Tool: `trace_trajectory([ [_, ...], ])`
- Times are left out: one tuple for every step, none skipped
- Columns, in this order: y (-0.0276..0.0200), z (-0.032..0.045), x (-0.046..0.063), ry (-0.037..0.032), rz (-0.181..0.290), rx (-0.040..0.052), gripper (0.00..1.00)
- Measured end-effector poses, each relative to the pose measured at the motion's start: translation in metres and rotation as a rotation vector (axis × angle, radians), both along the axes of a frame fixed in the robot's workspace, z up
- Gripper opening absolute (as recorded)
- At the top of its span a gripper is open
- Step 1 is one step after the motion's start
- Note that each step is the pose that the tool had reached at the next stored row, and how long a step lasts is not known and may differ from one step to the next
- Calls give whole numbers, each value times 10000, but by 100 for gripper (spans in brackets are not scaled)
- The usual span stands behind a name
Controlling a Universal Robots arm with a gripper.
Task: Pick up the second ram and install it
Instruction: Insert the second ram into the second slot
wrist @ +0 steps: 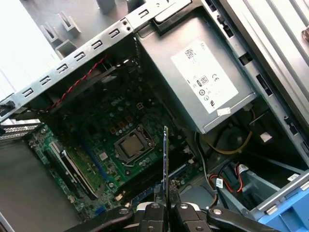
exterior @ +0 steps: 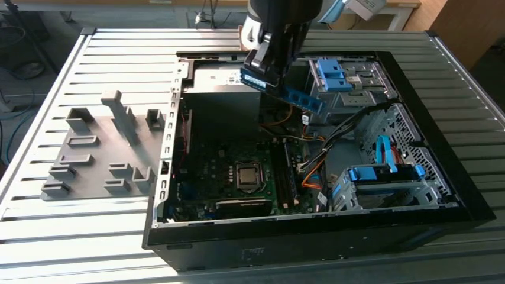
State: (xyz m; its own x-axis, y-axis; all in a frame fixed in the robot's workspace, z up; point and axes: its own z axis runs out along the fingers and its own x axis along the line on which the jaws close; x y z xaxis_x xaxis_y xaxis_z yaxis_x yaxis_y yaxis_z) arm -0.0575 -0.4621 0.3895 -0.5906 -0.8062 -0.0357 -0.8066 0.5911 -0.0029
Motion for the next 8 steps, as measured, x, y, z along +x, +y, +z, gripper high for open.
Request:
trace_trajectory([
  [0,0,0,0,-95,0,14],
  [0,-1,0,0,-181,0,14],
  [0,-1,0,0,-240,1,14],
  [0,-1,0,0,-258,0,14],
  [0,-1,0,0,-259,0,14],
  [0,-1,0,0,-262,0,14],
  [0,-1,0,0,-265,0,14],
  [0,-1,0,0,-266,0,14],
])
